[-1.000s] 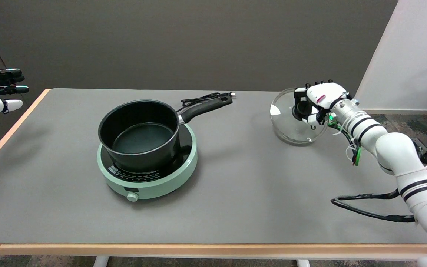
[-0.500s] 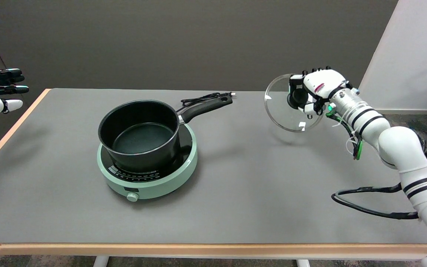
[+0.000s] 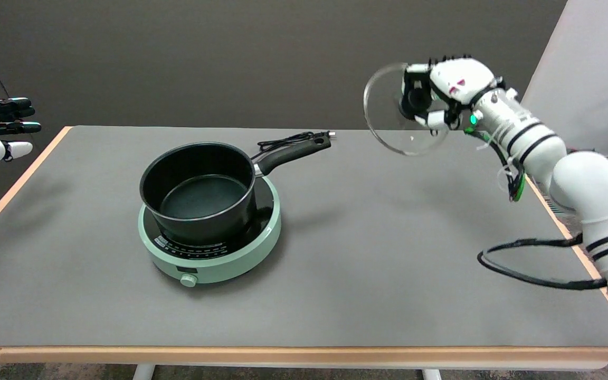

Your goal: Pick up the pot lid.

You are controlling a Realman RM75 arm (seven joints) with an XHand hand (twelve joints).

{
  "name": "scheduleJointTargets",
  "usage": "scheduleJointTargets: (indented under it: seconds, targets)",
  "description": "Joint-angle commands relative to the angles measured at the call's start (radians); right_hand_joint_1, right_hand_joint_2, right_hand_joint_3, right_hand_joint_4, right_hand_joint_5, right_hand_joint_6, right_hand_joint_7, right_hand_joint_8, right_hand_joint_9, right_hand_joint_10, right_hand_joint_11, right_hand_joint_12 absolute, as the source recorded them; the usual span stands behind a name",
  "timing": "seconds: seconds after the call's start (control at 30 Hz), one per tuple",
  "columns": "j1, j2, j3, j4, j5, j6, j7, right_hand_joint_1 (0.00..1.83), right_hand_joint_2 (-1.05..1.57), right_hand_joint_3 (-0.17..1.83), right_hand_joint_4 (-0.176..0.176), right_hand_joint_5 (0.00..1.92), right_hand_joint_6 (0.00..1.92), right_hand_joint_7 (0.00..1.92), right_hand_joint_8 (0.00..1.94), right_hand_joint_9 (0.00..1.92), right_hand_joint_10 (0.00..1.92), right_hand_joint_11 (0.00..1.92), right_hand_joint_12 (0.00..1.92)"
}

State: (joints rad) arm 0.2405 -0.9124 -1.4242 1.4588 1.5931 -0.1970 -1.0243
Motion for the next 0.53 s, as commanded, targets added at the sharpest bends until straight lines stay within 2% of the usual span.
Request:
scheduleJointTargets:
  seconds: [0.03, 0.23, 0.53]
  targets:
    - [0.386, 0.185, -0.387, -0.049, 0.243, -0.054, 0.219, 1.34, 0.93, 0.53, 0.176, 0.55, 1.32, 0.83, 1.37, 0.81, 1.83, 0.53, 1.92]
    - [0.653, 0.192, -0.719, -0.141, 0.243, -0.107, 0.331, 1.34, 0.93, 0.53, 0.176, 0.55, 1.32, 0.83, 1.37, 0.81, 1.84, 0.53, 1.92]
    - [0.94, 0.135, -1.064, -0.204, 0.243, -0.19, 0.42, 1.34, 0.93, 0.52, 0.176, 0.55, 1.31, 0.84, 1.36, 0.81, 1.84, 0.53, 1.92]
